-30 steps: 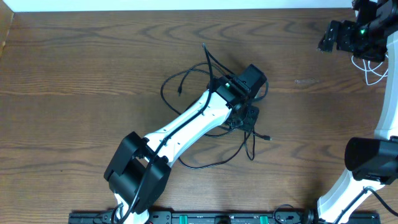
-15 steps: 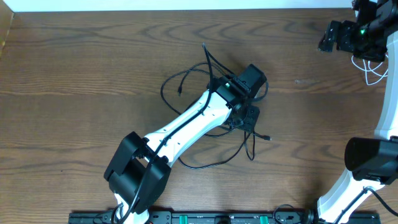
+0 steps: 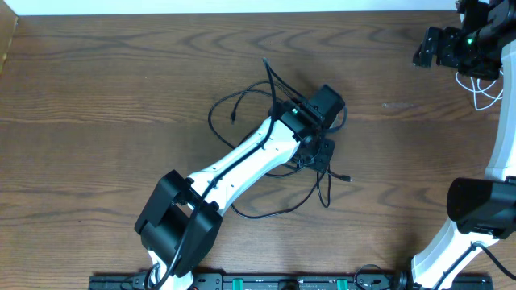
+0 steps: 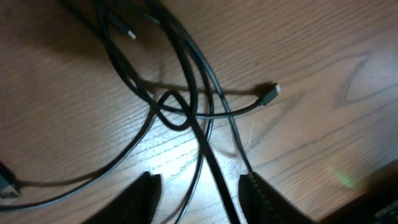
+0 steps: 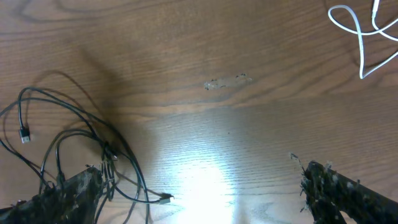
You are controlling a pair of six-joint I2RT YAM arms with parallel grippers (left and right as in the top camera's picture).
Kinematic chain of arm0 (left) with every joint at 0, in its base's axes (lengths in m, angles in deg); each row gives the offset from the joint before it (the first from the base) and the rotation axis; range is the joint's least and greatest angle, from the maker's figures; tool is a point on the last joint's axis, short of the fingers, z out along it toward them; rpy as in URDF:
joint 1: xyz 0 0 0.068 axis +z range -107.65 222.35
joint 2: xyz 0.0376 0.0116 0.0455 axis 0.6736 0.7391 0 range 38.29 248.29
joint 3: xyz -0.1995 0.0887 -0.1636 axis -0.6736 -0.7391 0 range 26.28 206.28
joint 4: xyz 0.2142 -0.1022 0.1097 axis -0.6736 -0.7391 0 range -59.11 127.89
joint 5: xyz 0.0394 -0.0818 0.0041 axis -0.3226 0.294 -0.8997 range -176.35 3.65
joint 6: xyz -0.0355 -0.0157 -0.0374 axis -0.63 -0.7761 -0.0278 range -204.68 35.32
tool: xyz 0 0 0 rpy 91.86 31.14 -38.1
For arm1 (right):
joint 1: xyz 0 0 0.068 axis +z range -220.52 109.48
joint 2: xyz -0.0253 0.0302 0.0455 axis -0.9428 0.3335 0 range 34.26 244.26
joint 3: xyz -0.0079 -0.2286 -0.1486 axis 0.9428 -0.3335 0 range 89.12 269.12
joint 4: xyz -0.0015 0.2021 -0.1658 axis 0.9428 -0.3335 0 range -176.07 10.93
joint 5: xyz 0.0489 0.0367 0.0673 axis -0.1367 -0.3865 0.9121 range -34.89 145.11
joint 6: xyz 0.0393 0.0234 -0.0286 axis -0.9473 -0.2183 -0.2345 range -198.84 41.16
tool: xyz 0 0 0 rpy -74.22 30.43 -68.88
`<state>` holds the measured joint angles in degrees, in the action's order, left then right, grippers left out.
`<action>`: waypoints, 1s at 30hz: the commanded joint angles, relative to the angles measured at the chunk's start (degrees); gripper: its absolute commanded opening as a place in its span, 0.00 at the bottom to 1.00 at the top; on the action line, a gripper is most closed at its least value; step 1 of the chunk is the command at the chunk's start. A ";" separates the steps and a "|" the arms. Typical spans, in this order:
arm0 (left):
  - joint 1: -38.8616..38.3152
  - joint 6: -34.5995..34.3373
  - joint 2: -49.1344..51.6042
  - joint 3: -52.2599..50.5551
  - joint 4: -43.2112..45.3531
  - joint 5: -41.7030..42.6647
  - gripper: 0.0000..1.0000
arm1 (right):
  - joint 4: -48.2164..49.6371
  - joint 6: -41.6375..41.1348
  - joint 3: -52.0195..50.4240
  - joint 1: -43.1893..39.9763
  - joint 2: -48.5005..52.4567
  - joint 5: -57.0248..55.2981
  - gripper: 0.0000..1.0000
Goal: Untangle cables
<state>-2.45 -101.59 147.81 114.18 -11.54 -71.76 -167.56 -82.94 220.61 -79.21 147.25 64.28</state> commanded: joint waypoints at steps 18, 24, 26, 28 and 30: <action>9.92 2.23 -25.11 4.98 0.24 -7.56 0.07 | 0.74 4.22 -0.48 4.76 0.28 12.24 0.99; 13.38 2.25 -37.22 4.98 1.99 -7.87 0.07 | 6.27 4.59 -0.48 12.13 0.28 21.20 0.99; 15.80 2.25 -40.06 4.98 3.89 -8.28 0.07 | 7.87 4.59 -0.48 14.47 0.28 20.92 0.99; 18.60 2.25 -42.40 5.01 6.51 -8.72 0.07 | 8.26 4.59 -0.48 15.89 0.28 20.33 0.99; 21.64 2.21 -44.59 4.98 9.73 -8.66 0.07 | 8.33 4.59 -0.76 17.35 0.35 19.91 0.99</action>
<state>15.28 -99.86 106.58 118.81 -5.31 -79.28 -159.38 -79.40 220.50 -63.45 147.25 83.12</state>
